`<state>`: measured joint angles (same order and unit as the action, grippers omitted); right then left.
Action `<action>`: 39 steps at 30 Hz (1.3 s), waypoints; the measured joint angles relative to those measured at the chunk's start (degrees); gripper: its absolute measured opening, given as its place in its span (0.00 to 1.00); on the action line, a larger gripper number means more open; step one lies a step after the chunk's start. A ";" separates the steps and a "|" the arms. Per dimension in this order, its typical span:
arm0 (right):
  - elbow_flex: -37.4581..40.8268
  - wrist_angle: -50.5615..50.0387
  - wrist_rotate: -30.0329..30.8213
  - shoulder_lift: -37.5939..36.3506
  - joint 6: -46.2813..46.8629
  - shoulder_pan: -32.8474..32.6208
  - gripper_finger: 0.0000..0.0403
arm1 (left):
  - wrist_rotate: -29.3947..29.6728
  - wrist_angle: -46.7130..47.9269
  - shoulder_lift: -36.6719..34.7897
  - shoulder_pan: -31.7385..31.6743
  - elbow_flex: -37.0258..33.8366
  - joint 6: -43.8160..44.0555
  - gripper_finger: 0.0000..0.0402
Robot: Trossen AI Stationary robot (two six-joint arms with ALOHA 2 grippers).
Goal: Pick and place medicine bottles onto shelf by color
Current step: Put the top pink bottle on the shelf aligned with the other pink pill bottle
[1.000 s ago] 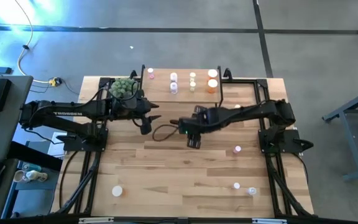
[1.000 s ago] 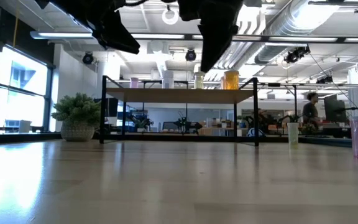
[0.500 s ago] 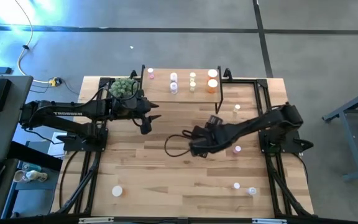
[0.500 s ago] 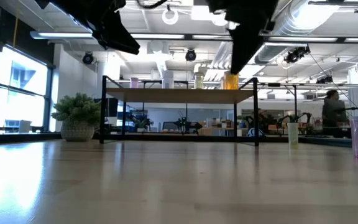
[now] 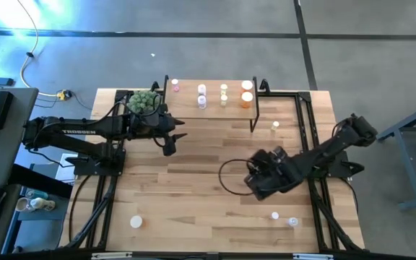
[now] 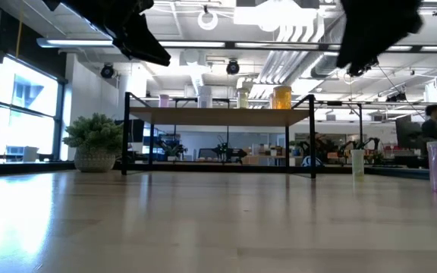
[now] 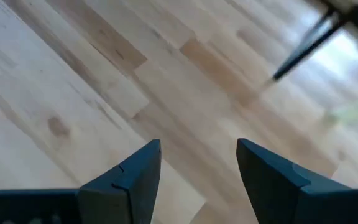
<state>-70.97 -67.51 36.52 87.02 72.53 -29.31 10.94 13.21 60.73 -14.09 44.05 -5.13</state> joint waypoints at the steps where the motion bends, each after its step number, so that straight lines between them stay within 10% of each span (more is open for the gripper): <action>1: 0.92 0.00 -0.28 -0.47 2.43 -0.97 0.50 | 0.00 -0.03 0.00 0.00 0.00 0.00 0.50; 18: 12.83 2.00 -0.75 -0.78 31.81 -15.97 0.50 | -0.02 -0.52 0.00 0.00 0.00 0.46 0.50; 39: 26.30 14.18 -1.88 -0.76 40.58 -26.52 0.50 | -0.07 -2.84 0.00 -0.01 0.00 4.94 0.50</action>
<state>-44.67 -53.33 34.64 86.26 113.12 -55.82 10.87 10.37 60.73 -14.10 44.05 -0.19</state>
